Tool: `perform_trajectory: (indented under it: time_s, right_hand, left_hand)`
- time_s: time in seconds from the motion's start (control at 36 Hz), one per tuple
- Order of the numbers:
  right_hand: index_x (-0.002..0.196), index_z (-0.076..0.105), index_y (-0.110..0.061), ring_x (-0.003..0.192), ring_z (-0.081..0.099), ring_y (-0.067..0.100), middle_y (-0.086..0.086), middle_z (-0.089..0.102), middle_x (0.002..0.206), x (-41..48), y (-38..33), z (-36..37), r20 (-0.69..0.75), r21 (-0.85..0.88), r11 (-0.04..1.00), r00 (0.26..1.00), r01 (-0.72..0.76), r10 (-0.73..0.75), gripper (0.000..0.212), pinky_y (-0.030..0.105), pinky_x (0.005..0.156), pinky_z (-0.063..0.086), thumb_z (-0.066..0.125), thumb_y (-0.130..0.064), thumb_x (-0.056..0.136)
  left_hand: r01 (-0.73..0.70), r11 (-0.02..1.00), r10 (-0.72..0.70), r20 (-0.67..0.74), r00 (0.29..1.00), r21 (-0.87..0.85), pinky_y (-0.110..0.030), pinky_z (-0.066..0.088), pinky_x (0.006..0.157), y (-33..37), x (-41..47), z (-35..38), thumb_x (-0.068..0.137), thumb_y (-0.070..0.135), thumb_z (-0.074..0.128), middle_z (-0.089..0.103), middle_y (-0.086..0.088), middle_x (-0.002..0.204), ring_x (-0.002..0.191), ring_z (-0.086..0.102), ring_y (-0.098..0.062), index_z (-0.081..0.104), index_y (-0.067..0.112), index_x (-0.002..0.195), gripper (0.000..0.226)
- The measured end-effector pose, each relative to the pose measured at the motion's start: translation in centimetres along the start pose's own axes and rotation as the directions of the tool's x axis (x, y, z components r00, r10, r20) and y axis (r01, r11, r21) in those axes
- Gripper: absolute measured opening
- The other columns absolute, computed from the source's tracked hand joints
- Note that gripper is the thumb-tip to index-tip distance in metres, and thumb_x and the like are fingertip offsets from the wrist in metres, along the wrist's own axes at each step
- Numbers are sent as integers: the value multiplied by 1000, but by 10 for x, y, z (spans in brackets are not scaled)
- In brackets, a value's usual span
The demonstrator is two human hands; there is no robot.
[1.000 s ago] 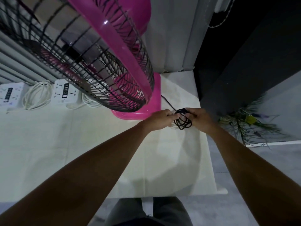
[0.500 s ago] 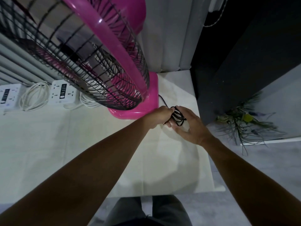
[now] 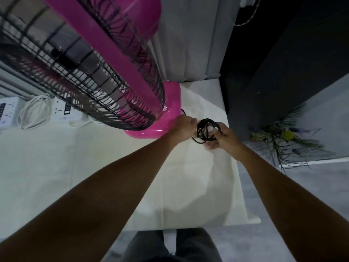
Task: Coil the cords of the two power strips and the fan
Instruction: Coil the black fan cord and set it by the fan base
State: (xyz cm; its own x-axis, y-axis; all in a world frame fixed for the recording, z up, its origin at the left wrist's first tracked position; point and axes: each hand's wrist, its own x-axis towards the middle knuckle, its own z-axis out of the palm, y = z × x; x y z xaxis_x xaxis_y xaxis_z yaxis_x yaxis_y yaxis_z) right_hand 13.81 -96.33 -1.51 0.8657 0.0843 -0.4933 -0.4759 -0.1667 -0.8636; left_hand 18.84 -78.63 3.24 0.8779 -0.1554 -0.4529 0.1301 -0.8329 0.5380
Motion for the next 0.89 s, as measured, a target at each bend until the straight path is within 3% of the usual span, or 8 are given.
perform_trajectory:
  time_s: [0.14,0.19,0.36,0.47,0.56,0.64,0.81,0.89]
  right_hand:
    - [118,49,-25,51,63,23,11,66,92,16,-10,-4,-42,-66,998,999,-15,12,19,32,43,55,33,-19,111]
    - [126,43,-34,50,61,24,13,65,89,27,-11,-7,-61,-170,984,997,-47,37,36,31,42,50,30,-6,107]
    - [123,58,-35,46,61,29,24,70,83,47,-15,-15,-79,-319,948,997,-5,-22,42,31,42,50,34,-7,102]
    - [143,53,-38,60,70,27,17,69,99,46,-19,-12,-143,-229,970,989,-78,46,62,34,53,59,49,-32,82]
    - [155,29,-43,98,64,26,5,39,122,39,-16,-8,-131,-393,916,991,-75,25,90,45,83,61,54,-54,70]
    - [157,18,-43,110,51,20,-5,26,119,37,-12,-9,-103,-429,902,995,-51,7,103,49,98,54,53,-64,62]
    - [159,17,-35,126,50,25,-6,24,127,36,-15,-7,-101,-446,895,994,-18,-31,105,47,101,53,54,-85,73]
    - [159,25,-29,113,57,29,4,27,131,38,-14,-5,-143,-516,856,985,9,-96,69,47,103,52,50,-54,99]
  left_hand:
    - [-310,944,314,-22,949,115,-42,46,99,-18,-6,21,96,12,54,62,-14,116,110,60,-29,69,8,115,24]
    - [-377,918,381,-11,925,122,-39,42,104,-26,-7,29,96,10,58,58,-13,120,115,56,-28,66,8,121,27]
    - [-506,764,519,84,851,401,-39,36,109,-38,-2,44,101,30,51,49,-8,141,127,47,-27,57,18,137,38]
    - [-547,669,597,74,799,504,-43,38,105,-39,-1,50,99,22,54,49,-12,140,124,47,-32,59,9,129,32]
    - [-550,612,628,72,775,568,-45,34,107,-32,-2,52,100,16,50,52,-11,135,126,45,-34,61,8,129,33]
    - [-517,590,585,113,803,620,-43,22,116,-28,-2,53,103,14,38,46,-7,143,139,34,-29,51,16,142,41]
    - [-447,667,485,109,868,596,-44,19,121,-15,-4,52,98,5,42,32,-13,158,148,24,-31,38,12,150,53]
    - [-445,637,494,109,862,629,-45,21,119,-11,-6,53,96,6,36,43,-10,149,145,28,-29,45,11,146,51]
